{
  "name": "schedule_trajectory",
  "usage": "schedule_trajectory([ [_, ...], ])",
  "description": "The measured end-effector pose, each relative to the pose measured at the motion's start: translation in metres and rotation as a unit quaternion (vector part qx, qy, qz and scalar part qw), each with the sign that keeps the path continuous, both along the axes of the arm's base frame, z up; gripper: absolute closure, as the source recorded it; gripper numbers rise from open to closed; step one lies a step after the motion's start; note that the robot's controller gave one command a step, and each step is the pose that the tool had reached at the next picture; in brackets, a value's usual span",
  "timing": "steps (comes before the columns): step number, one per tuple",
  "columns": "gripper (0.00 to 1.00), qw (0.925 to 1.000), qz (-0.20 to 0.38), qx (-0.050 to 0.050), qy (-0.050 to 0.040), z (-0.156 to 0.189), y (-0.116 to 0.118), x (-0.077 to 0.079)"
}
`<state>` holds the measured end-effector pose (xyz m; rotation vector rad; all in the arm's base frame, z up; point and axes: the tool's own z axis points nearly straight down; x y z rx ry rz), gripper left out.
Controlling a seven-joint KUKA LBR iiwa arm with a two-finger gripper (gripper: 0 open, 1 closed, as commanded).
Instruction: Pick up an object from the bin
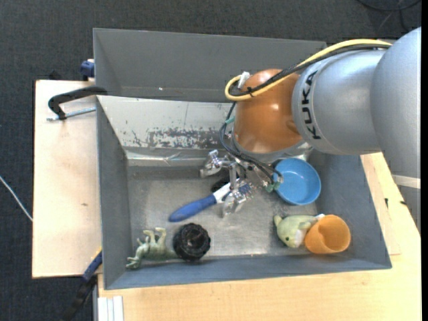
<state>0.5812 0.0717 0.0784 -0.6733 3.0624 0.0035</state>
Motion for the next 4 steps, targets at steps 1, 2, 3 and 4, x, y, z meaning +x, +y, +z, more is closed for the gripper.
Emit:
schedule_trajectory([
  [1,0.00,1.0000,-0.001,0.000,-0.0001,0.001,0.001,0.001],
  [2,1.00,1.0000,-0.001,0.000,0.0013,0.001,0.001,0.001],
  [3,1.00,1.0000,-0.001,0.000,-0.0034,0.079,0.002,0.004],
  [4,1.00,1.0000,-0.002,-0.001,-0.0005,0.087,0.003,0.005],
])
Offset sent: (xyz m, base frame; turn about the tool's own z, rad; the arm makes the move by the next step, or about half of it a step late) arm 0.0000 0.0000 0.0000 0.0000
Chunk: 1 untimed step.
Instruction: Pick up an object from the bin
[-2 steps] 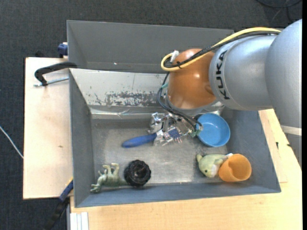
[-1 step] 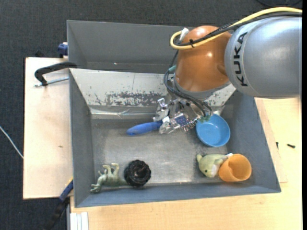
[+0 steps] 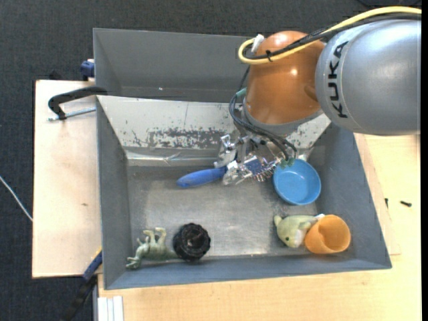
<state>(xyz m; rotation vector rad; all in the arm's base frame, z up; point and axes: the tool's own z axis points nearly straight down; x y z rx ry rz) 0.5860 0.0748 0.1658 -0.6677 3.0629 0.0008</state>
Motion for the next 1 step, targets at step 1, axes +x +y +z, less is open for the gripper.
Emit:
schedule_trajectory([
  [1,1.00,1.0000,-0.001,0.000,0.0006,0.0054,0.0005,0.0009],
])
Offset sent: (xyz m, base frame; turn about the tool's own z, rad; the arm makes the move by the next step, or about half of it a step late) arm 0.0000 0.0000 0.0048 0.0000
